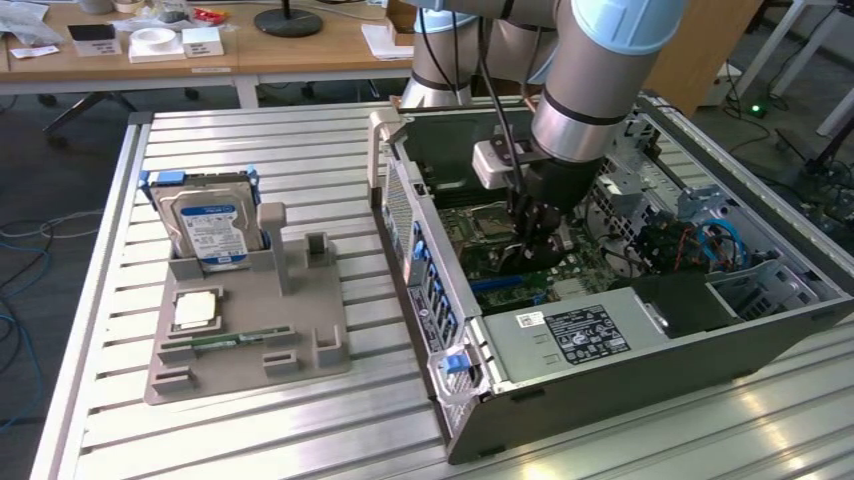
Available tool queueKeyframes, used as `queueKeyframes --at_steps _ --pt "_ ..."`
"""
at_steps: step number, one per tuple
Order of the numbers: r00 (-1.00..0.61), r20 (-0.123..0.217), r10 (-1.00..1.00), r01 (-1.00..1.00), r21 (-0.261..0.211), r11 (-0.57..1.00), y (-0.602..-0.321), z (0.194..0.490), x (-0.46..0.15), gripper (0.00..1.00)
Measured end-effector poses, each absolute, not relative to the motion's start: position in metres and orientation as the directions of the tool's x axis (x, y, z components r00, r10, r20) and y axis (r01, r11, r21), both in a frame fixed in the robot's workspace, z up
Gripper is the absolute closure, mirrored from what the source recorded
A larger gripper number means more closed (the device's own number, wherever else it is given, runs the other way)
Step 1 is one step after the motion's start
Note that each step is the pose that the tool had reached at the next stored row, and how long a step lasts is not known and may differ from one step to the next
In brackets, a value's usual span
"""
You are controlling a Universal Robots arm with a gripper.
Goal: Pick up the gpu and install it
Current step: 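Insert the gpu into the slot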
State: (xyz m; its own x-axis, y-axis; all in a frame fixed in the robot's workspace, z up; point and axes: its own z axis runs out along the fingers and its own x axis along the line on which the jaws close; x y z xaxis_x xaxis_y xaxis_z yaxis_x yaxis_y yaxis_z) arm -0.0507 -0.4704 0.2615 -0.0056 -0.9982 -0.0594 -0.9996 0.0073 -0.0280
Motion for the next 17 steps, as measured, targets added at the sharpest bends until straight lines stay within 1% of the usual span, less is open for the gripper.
queueKeyframes --at_steps 17 --pt "-0.005 -0.059 -0.998 -1.000 -0.028 0.007 -0.4682 0.2570 -0.0540 0.74"
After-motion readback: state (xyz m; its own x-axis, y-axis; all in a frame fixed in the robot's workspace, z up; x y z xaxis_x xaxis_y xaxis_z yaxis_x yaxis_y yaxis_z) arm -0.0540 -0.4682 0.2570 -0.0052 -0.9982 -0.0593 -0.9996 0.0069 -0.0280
